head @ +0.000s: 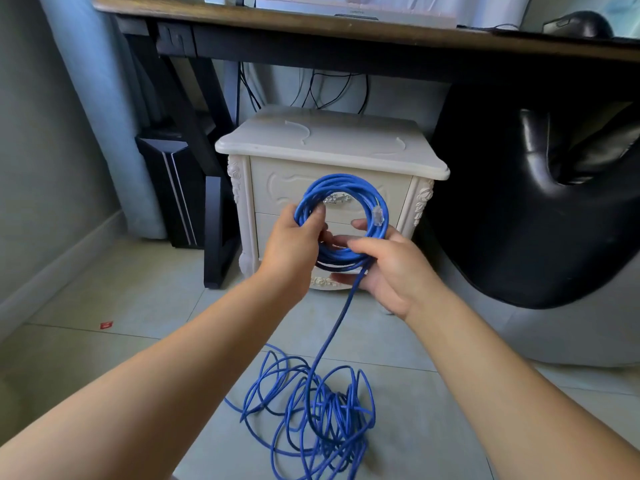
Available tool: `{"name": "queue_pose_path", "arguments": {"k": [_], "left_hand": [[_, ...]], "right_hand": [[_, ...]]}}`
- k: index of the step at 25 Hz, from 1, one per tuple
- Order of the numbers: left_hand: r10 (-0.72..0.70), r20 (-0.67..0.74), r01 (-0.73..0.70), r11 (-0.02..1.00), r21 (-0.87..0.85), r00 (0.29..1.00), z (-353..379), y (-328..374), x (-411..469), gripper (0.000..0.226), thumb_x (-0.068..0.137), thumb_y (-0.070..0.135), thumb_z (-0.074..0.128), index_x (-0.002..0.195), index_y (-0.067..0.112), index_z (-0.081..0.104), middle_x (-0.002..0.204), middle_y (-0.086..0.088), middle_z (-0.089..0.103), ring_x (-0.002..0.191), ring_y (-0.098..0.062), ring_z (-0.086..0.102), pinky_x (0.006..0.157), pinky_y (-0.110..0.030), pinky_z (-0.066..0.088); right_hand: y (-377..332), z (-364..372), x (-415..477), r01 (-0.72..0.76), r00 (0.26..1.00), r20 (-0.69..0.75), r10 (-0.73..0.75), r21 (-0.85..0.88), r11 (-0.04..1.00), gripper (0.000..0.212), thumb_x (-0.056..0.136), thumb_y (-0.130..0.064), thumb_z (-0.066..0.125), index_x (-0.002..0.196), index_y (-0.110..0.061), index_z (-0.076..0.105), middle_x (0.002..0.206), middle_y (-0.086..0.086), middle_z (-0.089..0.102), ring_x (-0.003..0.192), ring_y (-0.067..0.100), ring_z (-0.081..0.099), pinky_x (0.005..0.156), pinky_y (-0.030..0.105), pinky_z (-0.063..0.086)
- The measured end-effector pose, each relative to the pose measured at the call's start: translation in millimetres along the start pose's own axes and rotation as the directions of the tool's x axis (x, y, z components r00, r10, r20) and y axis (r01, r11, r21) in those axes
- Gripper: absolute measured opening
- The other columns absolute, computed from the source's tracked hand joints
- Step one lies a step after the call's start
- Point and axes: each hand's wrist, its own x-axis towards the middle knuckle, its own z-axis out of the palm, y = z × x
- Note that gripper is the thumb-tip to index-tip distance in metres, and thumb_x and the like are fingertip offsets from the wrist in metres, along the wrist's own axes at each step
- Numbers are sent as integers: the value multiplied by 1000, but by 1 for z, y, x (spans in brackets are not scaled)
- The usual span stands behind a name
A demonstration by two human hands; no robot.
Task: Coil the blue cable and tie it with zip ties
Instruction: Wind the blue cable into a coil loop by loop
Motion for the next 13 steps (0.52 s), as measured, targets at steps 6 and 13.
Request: {"name": "queue_pose_path", "arguments": {"k": [6,13], "left_hand": [[-99,230,38,966,254,968,-13,2,-1,13,87,17,72,97,15,66,90,-1,70,84,-13,64,82,-30,45],[215,537,-538,623,568,816,-22,13,-3,45,79,53,72,115,27,59,103,12,62,89,3,59,78,-11,44]], "right_hand": [[1,-7,4,179,930,-186,-317,-523,833,6,99,-21,52,95,-25,52,57,0,62,54,14,69,59,25,52],[-5,-7,-2,191,942,61,-330,-905,380,40,90,-14,43,122,-38,43,88,5,63,72,29,66,69,43,57]]}}
